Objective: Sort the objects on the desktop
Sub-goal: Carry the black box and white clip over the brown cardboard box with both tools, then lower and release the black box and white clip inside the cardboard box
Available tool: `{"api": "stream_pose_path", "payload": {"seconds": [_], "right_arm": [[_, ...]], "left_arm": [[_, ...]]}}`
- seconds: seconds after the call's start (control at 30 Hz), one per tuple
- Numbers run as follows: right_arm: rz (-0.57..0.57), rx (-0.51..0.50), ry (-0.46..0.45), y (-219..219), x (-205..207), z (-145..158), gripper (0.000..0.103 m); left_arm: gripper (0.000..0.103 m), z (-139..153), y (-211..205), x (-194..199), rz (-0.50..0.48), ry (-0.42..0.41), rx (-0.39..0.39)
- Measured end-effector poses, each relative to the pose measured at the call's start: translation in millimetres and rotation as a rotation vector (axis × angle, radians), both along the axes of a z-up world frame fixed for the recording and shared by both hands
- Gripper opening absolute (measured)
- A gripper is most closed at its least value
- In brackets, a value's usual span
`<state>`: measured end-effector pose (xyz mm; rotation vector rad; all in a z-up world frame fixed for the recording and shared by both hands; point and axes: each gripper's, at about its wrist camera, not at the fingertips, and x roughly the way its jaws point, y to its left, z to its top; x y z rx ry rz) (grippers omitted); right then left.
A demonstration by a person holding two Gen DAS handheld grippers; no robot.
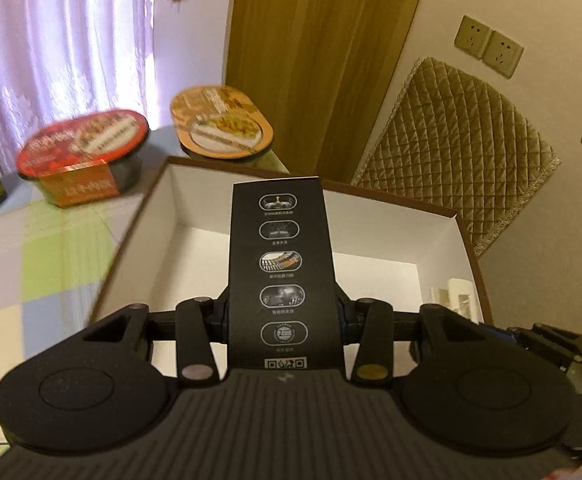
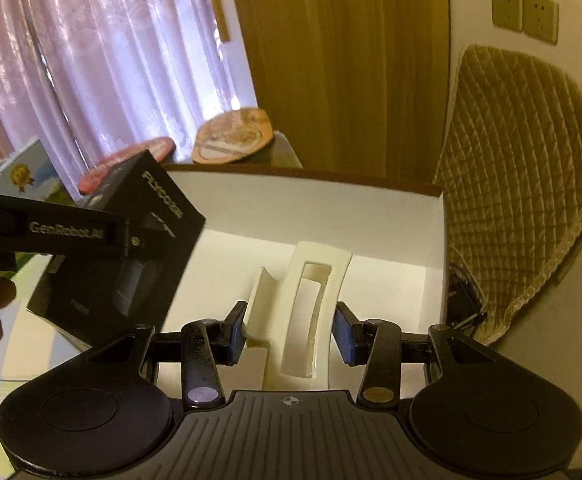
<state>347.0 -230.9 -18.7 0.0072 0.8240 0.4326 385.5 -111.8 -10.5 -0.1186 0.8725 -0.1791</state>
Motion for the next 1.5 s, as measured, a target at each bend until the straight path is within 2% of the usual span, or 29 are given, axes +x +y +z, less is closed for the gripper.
{"api": "stream_pose_path", "payload": {"seconds": [0.3,0.43,0.53,0.67,0.9,1.03,1.13,1.2,1.27,1.37,1.43,1.5], "right_arm": [[0.012,-0.042,0.114,6.4,22.2,-40.1,0.042],[0.018,-0.052,0.141,7.2,26.3,-50.9,0.042],[0.023,-0.055,0.152,7.7,28.4,-55.9,0.042],[0.035,-0.056,0.168,11.1,28.7,-60.5,0.042],[0.04,-0.056,0.198,18.6,27.0,-66.0,0.042],[0.05,-0.051,0.189,21.6,24.6,-64.7,0.042],[0.058,-0.046,0.197,21.2,23.5,-63.2,0.055],[0.055,-0.053,0.18,20.4,20.7,-59.2,0.07],[0.06,-0.067,0.17,21.7,19.4,-56.1,0.073],[0.063,-0.089,0.17,22.7,16.6,-52.5,0.088],[0.071,-0.089,0.167,22.9,13.8,-48.4,0.091],[0.083,-0.087,0.173,23.8,10.5,-43.7,0.096]], "left_arm": [[0.039,-55.9,-18.7,32.5,-0.079,0.144,0.009],[0.039,-71.9,-21.8,36.4,-0.09,0.187,0.019],[0.041,-71.8,-18.5,36.0,-0.096,0.188,-0.001],[0.041,-66.2,-17.2,33.3,-0.097,0.17,0.026],[0.046,-50.8,-8.0,31.1,-0.079,0.161,0.003],[0.048,-46.6,-1.6,28.6,-0.055,0.162,0.029],[0.051,-47.5,4.9,28.2,-0.029,0.176,0.039],[0.053,-47.8,8.7,27.1,-0.015,0.184,0.048],[0.061,-47.1,11.9,24.8,-0.007,0.186,0.057],[0.069,-45.7,13.1,20.2,-0.006,0.184,0.083],[0.075,-44.4,11.7,16.7,-0.012,0.178,0.105],[0.076,-43.3,10.7,14.4,-0.018,0.174,0.126]]}}
